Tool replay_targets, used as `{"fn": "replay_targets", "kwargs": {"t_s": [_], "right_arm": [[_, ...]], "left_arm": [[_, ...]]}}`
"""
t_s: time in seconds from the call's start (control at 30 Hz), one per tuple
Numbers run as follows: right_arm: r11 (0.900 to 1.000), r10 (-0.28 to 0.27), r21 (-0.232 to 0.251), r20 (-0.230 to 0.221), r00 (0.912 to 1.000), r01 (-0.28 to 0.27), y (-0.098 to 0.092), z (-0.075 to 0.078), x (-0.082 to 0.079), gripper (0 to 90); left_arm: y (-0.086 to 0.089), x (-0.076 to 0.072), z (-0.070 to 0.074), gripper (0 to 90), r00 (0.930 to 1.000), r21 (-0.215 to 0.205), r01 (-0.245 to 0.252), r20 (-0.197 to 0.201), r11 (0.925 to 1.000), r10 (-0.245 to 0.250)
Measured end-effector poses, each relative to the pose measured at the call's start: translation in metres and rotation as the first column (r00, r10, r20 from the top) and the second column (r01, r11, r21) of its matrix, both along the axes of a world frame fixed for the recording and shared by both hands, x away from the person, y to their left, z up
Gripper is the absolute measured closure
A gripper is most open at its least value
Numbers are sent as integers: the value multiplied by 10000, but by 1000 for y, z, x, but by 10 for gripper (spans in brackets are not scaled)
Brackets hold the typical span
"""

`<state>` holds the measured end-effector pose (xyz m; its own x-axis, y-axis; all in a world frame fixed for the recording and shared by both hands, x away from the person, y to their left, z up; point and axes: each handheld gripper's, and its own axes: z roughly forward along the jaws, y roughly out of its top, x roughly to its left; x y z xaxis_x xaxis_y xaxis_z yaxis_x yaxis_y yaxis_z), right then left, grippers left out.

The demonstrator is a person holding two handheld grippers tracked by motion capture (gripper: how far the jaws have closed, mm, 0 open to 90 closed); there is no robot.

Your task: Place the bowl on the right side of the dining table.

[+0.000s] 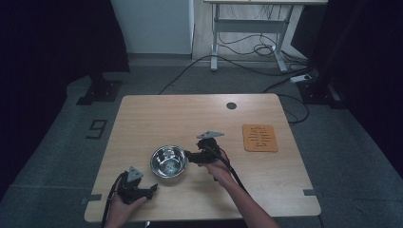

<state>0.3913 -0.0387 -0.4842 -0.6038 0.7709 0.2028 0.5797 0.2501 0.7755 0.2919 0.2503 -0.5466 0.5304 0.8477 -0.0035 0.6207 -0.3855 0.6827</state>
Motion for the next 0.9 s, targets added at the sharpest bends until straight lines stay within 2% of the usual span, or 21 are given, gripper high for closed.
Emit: {"fn": "replay_targets", "kwargs": {"t_s": [0.17,0.37,0.9], "right_arm": [[9999,65,126,-20,10000,-64,6,-6,2,275],[9990,450,-62,-94,9989,-451,16,-14,5,275],[9984,458,-318,-364,9983,-470,33,-30,12,285]], "left_arm": [[0,0,0,124,10000,0,10,0,10000,-10],[0,0,0,124,10000,-11,4,1,10000,-4],[0,0,0,124,10000,-16,4,-1,10000,-4]]}}
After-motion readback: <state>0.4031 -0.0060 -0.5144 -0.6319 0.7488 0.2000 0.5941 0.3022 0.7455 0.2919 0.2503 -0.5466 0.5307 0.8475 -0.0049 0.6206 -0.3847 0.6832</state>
